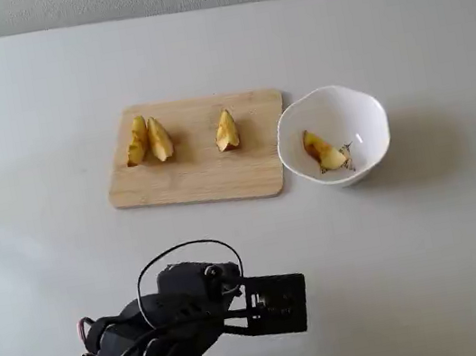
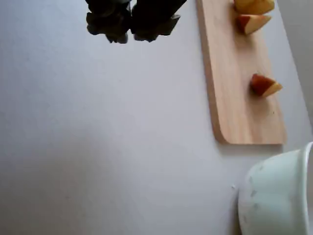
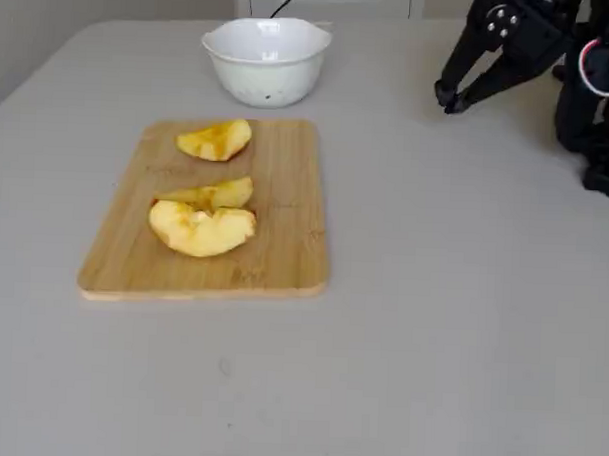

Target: Pick up the second from the right apple slice from the cutting board and place it into the bowl

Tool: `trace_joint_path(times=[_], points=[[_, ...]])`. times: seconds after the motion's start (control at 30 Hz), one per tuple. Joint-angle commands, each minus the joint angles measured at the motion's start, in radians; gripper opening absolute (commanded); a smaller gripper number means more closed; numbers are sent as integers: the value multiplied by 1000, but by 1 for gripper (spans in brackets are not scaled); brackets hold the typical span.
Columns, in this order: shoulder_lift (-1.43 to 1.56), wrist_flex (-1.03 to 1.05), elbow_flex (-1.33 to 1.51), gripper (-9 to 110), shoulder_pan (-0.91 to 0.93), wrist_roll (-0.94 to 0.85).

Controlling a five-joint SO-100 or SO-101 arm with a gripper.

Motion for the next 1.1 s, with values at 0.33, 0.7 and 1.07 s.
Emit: trace_joint_path(times=[0.33,0.7,1.07], points=[[-3,-3,2,0,0,-6],[-3,-5,2,0,110,106],[-5,-5,2,0,120,117]])
